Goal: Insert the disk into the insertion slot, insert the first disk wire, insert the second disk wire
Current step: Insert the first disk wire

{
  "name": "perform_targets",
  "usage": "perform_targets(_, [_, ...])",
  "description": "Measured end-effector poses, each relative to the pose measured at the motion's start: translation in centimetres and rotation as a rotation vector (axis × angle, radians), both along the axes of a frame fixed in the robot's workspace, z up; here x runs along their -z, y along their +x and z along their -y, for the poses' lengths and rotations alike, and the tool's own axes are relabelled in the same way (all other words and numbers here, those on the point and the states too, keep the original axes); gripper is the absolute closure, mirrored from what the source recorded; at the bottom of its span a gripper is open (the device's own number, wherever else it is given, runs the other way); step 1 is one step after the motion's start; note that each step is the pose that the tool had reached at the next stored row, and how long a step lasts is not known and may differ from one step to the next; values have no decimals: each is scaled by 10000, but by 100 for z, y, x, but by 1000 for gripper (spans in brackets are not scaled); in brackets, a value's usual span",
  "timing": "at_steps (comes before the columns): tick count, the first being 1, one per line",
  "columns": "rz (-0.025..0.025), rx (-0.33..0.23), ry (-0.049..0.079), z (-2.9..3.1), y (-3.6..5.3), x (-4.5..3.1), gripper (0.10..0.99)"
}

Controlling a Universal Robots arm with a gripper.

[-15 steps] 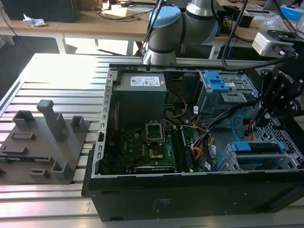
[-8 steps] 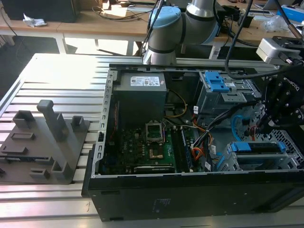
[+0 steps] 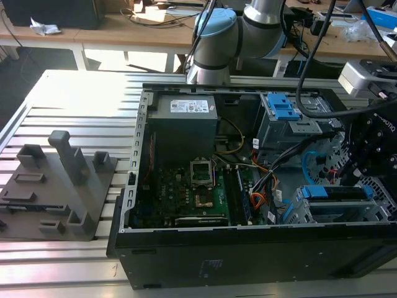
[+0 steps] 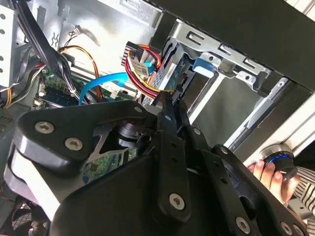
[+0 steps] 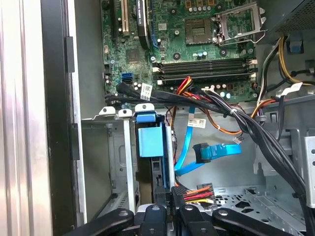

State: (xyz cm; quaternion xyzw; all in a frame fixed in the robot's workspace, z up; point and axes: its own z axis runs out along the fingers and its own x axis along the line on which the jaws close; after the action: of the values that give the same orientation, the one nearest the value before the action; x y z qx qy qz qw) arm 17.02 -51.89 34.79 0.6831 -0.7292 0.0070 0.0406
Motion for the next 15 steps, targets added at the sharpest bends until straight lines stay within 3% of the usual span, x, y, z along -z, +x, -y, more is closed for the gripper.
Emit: perform_targets(15, [0,0,-2,4,0,105,922])
